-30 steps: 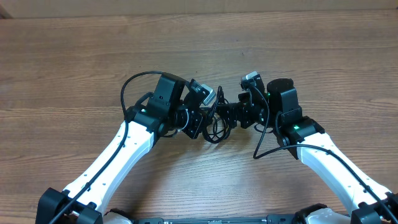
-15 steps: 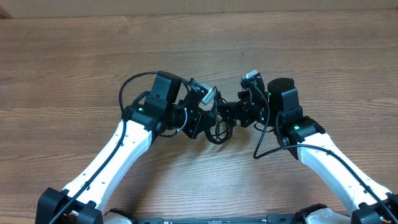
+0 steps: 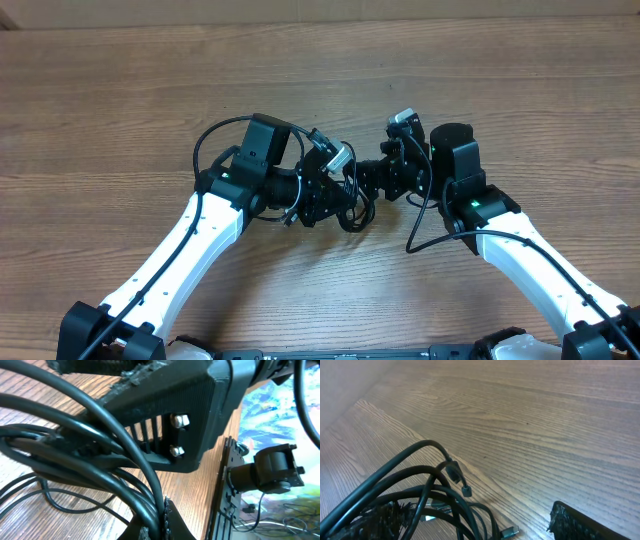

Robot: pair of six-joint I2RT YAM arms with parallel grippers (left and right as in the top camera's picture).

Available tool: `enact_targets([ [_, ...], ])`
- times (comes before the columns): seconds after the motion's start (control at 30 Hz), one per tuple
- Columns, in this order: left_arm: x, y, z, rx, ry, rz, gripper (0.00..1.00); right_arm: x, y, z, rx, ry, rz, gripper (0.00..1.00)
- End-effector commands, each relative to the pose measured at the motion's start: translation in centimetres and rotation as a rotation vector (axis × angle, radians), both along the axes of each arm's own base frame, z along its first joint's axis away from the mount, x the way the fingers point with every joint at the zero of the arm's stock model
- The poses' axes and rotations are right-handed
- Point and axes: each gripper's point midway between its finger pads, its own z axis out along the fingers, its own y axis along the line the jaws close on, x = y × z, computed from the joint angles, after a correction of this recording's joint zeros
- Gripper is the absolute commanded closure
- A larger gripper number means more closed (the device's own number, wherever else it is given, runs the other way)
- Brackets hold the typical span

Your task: Untangle cables

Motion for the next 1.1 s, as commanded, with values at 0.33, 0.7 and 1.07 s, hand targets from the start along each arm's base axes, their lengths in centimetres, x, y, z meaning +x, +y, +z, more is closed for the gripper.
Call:
enact_targets([
  [0.33, -5.3, -1.3, 2.3, -0.134, 0.083, -0.212, 0.96, 2.3, 0.3, 2.3, 0.012, -0.121, -0.042, 0.08],
  [0.7, -7.1, -0.2, 1.1, -0.078, 0.13, -0.246, 0.96, 4.3, -1.6, 2.7, -0.045, -0.181, -0.18, 0.08],
  [1.07, -6.9, 1.8, -2.0, 0.125, 0.155, -0.177, 0.96, 6.2, -5.8, 1.9, -0.179, -0.202, -0.412, 0.08],
])
